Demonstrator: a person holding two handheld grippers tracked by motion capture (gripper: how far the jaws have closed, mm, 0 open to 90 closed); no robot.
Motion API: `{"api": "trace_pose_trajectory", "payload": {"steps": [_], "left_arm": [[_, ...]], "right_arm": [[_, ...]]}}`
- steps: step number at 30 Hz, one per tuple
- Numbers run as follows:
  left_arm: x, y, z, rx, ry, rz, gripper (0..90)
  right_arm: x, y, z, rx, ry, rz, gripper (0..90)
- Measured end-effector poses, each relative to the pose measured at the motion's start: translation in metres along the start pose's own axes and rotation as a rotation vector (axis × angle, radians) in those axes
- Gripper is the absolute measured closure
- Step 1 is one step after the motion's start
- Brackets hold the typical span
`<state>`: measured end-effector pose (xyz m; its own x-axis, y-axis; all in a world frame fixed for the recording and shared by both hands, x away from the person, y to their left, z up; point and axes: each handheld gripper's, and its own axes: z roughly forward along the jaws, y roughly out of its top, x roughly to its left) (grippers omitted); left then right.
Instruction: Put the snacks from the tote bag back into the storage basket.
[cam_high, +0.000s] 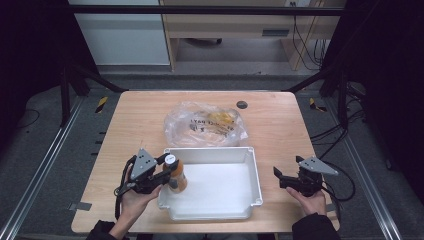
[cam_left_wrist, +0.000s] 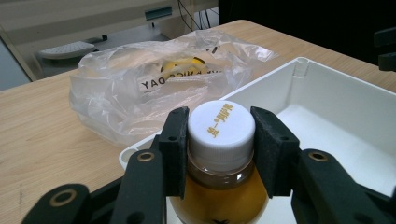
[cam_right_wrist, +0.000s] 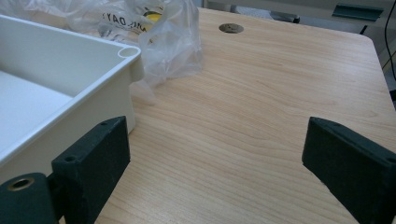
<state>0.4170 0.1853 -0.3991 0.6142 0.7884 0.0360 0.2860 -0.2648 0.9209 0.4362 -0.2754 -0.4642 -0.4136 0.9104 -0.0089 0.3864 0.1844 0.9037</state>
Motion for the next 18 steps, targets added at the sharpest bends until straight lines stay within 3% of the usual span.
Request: {"api": "trace_pose_trajectory", "payload": {"steps": [8,13,18], "left_arm": [[-0.001,-0.003,0.0,-0.021,0.011,-0.017,57.1],[0.001,-0.001,-0.003,-0.053,0.024,-0.031,45.2],[0.001,0.004,-0.01,-0.089,0.008,-0.033,34.1]], "right_arm": [[0.0,0.0,0.0,-0.001,-0.001,0.001,7.5],[-0.001,0.0,0.0,-0.003,-0.003,0.003,7.4],[-0.001,0.0,-0.001,-0.008,-0.003,0.008,7.3]]}}
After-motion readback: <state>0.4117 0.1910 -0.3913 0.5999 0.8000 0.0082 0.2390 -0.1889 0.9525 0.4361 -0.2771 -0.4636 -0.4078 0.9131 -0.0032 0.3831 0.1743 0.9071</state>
